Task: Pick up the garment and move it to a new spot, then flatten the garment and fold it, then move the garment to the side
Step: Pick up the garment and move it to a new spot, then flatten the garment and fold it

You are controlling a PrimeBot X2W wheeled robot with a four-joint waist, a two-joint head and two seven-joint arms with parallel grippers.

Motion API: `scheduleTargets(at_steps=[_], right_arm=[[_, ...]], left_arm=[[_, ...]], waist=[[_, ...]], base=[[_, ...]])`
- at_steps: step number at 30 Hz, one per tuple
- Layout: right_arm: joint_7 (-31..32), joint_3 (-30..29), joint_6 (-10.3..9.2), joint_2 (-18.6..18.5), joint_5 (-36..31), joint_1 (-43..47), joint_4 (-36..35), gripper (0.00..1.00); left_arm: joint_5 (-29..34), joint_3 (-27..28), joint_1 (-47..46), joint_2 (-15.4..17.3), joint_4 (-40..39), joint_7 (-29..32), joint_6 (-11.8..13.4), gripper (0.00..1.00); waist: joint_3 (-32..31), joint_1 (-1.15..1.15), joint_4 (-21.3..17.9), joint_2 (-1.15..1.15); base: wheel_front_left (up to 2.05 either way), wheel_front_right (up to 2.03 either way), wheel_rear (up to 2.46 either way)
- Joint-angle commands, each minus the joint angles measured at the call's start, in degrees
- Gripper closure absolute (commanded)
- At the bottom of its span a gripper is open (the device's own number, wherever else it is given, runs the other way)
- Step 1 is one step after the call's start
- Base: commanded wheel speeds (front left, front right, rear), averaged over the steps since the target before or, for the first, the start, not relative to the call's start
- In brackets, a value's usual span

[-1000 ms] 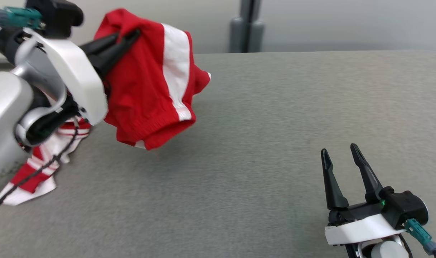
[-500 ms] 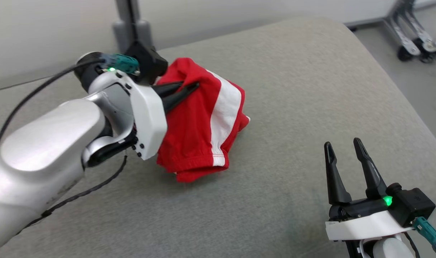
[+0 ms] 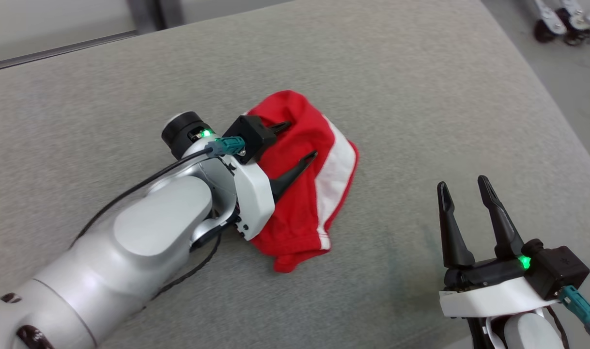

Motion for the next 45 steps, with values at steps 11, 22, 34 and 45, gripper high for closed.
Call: scheduleTargets(at_steps=[11,22,34,45], right_arm=[[0.0,-2.3,-0.01,-0.2,-4.5,2.2,2.3,0.00],[0.0,-3.1,-0.01,-0.1,-4.3,7.4,2.8,0.00],[0.0,-5.7,-0.01,-0.1,-7.7,13.9,0.5,0.00],[0.0,-5.2,-0.01,-0.1,-7.0,14.4,2.0,0.00]], left_arm=[[-4.5,8.6,13.5,-1.8,1.0,-10.1,4.4,0.00],[5.9,40.0,42.8,-1.0,-18.2,-10.2,14.6,0.00],[32.4,62.6,66.2,-12.3,-29.6,-10.2,11.8,0.00],[38.0,65.8,67.9,-14.7,-28.3,-10.2,9.5,0.00]], waist=[[-9.7,0.00,20.1,0.00],[-18.3,0.00,26.5,0.00],[-21.3,0.00,25.5,0.00],[-21.9,0.00,23.8,0.00]], base=[[0.00,0.00,0.00],[0.00,0.00,0.00],[0.00,0.00,0.00],[0.00,0.00,0.00]])
